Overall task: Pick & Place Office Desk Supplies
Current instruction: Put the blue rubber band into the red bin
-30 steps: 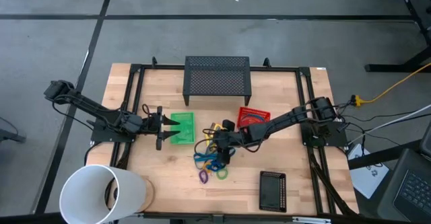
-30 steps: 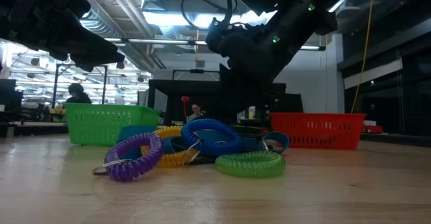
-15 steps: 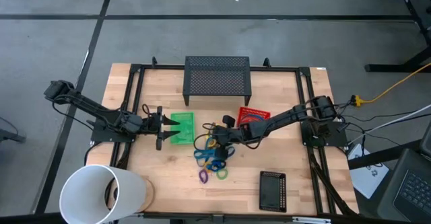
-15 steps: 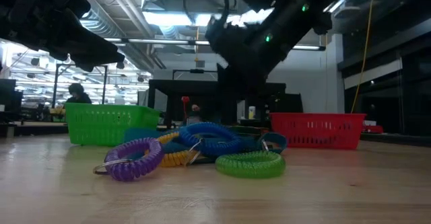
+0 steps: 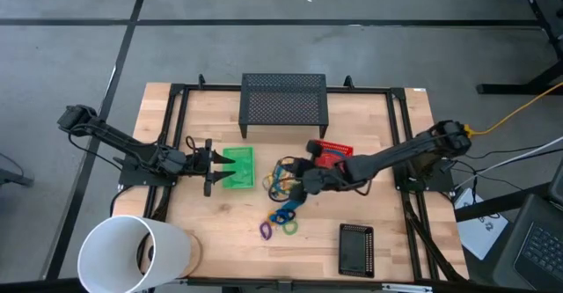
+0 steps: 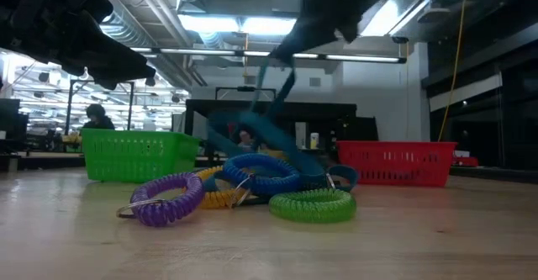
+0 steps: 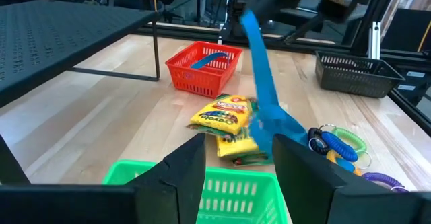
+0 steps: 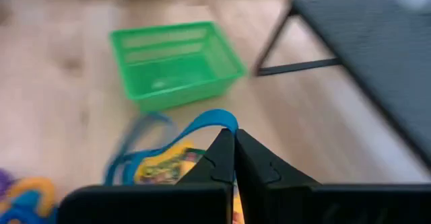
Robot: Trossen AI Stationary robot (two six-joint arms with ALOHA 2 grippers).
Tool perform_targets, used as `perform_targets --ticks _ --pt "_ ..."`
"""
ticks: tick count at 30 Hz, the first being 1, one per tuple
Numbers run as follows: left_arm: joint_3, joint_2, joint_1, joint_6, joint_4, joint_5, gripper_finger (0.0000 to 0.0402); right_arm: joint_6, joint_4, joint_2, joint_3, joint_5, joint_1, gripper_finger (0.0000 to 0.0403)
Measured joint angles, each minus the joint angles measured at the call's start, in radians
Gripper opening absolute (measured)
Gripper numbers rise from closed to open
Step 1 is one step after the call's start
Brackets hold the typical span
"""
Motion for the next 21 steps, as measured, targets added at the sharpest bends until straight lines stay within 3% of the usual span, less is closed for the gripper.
perform_targets --ticks 9,16,21 --pt "0.000 0.000 0.000 -0.010 0.000 0.001 0.0169 0.182 -0.280 -0.122 0.000 0.252 0.081 0.0000" --pt "0.000 0.000 0.000 -0.011 0.000 0.003 0.0169 0.226 -0.332 -0.154 0.000 0.322 0.115 0.0000" --pt "0.000 0.000 0.000 -0.019 0.000 0.003 0.0169 0.342 -0.484 -0.154 0.000 0.338 0.105 0.0000"
